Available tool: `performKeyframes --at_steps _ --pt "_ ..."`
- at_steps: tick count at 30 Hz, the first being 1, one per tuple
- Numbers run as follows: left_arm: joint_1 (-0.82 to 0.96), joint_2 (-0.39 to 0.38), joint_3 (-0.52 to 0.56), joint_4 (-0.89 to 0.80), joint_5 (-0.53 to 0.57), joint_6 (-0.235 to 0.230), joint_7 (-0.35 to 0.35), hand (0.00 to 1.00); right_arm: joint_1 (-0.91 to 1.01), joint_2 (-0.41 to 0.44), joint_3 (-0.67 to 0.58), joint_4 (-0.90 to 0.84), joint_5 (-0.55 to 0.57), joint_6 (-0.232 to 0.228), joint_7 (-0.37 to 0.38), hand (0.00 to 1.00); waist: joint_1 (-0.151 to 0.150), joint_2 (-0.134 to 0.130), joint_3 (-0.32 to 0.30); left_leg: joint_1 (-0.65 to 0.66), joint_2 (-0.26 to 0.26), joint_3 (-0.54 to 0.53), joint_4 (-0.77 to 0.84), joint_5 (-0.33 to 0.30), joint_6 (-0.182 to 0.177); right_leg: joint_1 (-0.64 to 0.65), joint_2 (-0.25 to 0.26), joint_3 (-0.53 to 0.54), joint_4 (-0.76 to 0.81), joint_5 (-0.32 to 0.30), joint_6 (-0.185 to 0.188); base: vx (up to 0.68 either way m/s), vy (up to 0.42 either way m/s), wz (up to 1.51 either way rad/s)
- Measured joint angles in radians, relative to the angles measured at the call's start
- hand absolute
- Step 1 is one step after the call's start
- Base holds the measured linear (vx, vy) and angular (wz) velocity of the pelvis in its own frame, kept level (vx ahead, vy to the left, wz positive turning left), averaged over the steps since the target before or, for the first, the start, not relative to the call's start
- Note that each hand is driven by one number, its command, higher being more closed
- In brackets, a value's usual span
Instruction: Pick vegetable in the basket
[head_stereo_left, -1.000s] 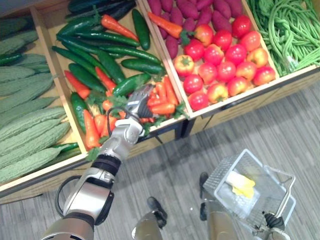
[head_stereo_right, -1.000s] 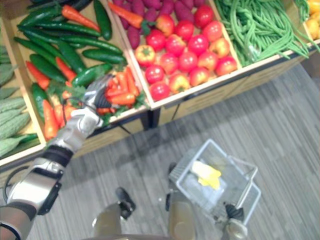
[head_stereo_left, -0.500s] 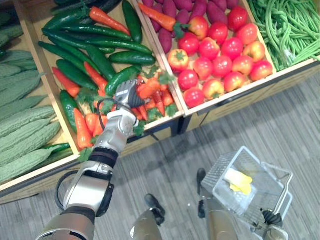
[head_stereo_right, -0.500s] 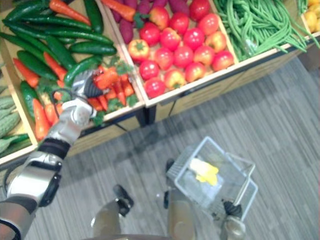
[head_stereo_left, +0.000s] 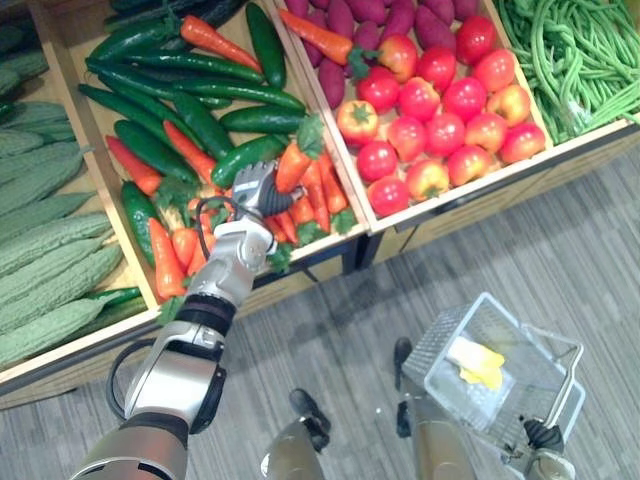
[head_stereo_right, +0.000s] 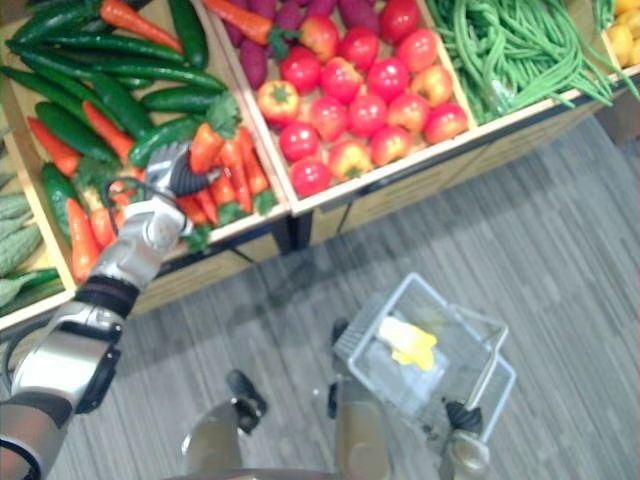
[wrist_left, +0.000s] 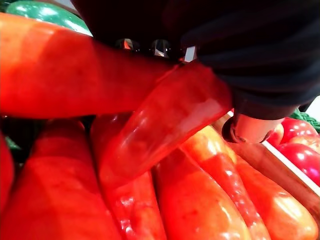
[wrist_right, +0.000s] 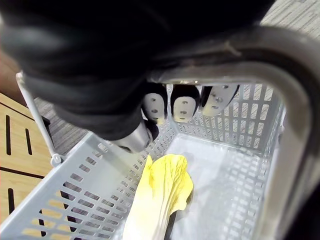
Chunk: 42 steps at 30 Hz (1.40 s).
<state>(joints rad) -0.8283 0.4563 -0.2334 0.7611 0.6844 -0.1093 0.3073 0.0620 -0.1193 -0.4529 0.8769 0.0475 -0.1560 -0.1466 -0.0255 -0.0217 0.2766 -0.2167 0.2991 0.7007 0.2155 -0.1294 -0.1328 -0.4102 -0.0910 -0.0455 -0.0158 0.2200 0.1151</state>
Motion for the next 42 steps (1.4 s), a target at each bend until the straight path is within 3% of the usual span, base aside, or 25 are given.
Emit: performKeyframes --at_steps 10,15,20,26,29,35,39,42 --pt "0.032 0.002 -0.008 -0.079 0.009 0.013 -0.002 1.00 0.001 -0.001 -0.011 0.003 -0.006 0.005 0.000 1.00 0.002 0.001 -0.004 0.032 -0.004 -0.041 -0.001 0.009 0.004 0.060 -0.010 -0.033 -0.004 -0.001 0.000 -0.02 -0.019 0.11" --pt "0.064 0.054 -0.038 -0.204 0.037 0.004 -0.001 1.00 0.002 -0.006 -0.058 0.004 -0.016 0.014 0.000 1.00 0.002 -0.003 -0.013 0.039 -0.025 -0.076 -0.003 0.017 0.014 0.094 -0.030 -0.059 -0.006 -0.010 -0.005 -0.05 -0.006 0.21" --pt "0.148 0.129 -0.038 -0.313 0.037 -0.031 0.000 1.00 0.004 -0.065 -0.101 0.056 -0.090 0.023 0.003 1.00 0.002 -0.005 -0.064 0.059 -0.048 -0.088 -0.006 0.017 0.015 0.139 -0.050 -0.059 -0.041 -0.017 -0.008 -0.03 -0.003 0.09" --pt "0.193 0.159 -0.044 -0.384 0.038 -0.068 0.000 1.00 0.007 -0.116 -0.123 0.087 -0.138 0.027 0.003 1.00 -0.002 -0.012 -0.121 0.069 -0.075 -0.110 -0.033 0.030 0.020 0.153 -0.066 -0.067 -0.042 -0.029 -0.003 -0.03 -0.010 0.10" --pt "0.235 0.205 -0.084 -0.448 0.038 -0.097 -0.001 1.00 0.000 -0.161 -0.119 0.087 -0.179 0.028 0.005 1.00 -0.005 -0.015 -0.126 0.096 -0.087 -0.108 -0.042 0.036 0.027 0.174 -0.070 -0.064 -0.042 -0.030 -0.001 0.00 0.000 -0.01" --pt "0.361 0.249 -0.113 -0.592 0.037 -0.158 -0.001 1.00 -0.023 -0.327 0.034 0.016 -0.295 0.032 0.028 1.00 -0.009 -0.031 -0.164 0.142 -0.096 -0.045 -0.036 0.016 0.023 0.175 -0.067 0.004 -0.045 -0.022 0.009 0.00 0.009 -0.29" --pt "0.450 0.254 -0.106 -0.641 0.036 -0.210 -0.007 1.00 -0.051 -0.441 0.171 -0.119 -0.376 -0.011 0.064 1.00 -0.027 -0.033 -0.179 0.196 -0.083 0.059 0.003 -0.042 0.007 0.172 -0.049 0.109 -0.053 -0.016 0.020 -0.01 0.012 -0.72" --pt "0.479 0.254 -0.104 -0.644 0.036 -0.216 -0.010 1.00 -0.066 -0.499 0.262 -0.170 -0.400 -0.037 0.078 1.00 -0.028 -0.033 -0.185 0.227 -0.061 0.120 0.045 -0.074 0.002 0.173 -0.031 0.169 -0.051 -0.012 0.024 -0.01 0.001 -0.75"
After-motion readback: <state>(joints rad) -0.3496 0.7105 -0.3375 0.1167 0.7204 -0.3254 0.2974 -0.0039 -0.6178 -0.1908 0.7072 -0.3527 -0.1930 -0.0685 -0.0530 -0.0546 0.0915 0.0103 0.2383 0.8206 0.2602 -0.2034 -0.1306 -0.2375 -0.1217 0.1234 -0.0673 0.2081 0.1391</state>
